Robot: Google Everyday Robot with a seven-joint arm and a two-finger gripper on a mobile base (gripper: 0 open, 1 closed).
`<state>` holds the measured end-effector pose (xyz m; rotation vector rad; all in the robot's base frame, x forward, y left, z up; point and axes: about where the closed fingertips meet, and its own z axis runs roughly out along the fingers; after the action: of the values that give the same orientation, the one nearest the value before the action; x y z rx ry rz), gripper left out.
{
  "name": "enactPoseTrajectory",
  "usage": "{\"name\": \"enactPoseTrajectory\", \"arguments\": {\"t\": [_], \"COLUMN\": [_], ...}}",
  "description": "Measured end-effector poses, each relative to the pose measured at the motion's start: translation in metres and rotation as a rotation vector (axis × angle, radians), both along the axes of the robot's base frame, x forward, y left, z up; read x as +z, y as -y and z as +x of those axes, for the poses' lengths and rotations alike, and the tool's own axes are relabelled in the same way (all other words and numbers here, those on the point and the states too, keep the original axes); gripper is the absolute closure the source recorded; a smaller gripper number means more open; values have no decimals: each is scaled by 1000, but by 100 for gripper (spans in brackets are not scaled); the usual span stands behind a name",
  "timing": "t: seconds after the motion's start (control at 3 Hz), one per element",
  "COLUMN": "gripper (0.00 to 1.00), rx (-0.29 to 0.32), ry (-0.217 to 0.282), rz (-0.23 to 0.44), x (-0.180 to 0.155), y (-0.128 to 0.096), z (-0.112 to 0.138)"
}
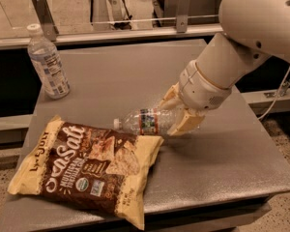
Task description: Move water bottle near brown chip bag
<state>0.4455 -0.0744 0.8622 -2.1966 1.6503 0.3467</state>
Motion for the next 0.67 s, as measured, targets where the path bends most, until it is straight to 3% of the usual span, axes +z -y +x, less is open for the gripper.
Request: {"name": "enactPoseTrajectory", "arguments": {"t": [0.67], "gripper": [13], "rx": [8], "ry": [-3], "rz": [-20], "x": [-6], "y": [-2], "z": [-6]}}
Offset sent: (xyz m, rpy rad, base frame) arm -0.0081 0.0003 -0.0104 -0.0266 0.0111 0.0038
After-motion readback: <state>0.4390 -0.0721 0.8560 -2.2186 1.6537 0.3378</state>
